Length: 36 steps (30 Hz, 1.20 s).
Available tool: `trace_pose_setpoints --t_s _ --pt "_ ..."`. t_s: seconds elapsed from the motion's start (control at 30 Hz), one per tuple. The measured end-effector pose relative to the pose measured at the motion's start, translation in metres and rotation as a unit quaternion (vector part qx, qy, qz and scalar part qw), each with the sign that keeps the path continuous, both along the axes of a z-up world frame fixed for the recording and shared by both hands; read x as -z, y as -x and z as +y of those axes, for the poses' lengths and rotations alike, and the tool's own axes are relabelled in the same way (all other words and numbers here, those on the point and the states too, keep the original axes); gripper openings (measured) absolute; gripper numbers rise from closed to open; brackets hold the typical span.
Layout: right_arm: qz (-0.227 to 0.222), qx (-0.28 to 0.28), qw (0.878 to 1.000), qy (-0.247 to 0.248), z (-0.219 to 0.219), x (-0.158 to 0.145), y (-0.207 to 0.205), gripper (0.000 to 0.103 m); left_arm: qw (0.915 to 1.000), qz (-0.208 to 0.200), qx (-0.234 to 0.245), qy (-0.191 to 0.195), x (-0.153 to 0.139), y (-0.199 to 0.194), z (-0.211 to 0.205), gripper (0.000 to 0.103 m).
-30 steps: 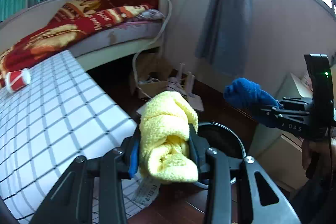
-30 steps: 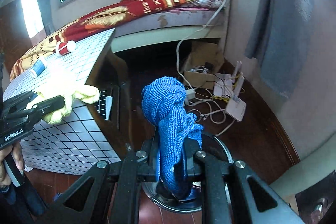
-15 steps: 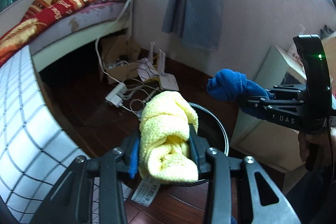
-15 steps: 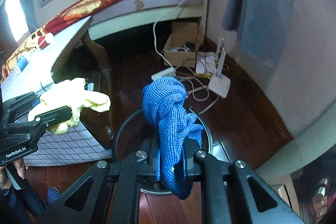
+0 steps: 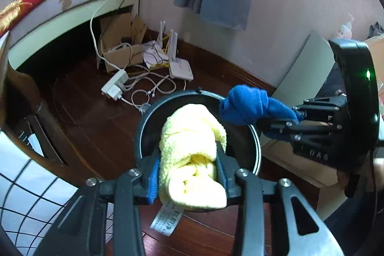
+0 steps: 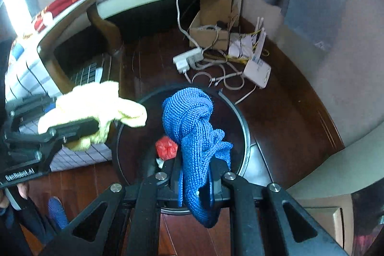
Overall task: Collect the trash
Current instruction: 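Carry yellow and blue cloths over the black bin and open both tools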
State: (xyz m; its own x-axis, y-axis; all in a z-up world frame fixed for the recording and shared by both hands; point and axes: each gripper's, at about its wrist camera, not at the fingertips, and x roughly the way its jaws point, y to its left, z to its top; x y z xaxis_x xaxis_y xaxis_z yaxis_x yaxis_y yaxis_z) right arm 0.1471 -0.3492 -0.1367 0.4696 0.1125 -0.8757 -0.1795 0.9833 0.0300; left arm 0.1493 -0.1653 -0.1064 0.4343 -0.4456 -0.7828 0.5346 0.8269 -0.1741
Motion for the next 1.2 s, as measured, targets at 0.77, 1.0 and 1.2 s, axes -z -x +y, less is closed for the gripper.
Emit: trace_pose_setpoints --t_s 0.77,1.0,1.2 --pt "0.062 0.027 0.995 0.076 -0.011 0.048 -0.019 0.103 0.9951 0.008 -0.074 -0.066 0.038 -0.015 0.015 0.103" --pt "0.046 0.02 0.996 0.073 -0.001 0.034 -0.019 0.103 0.9953 -0.005 -0.073 -0.063 0.026 -0.01 0.016 0.103" --pt "0.03 0.019 0.997 0.066 0.004 0.02 -0.019 0.103 0.9951 -0.017 -0.075 -0.062 0.015 -0.006 0.02 0.103"
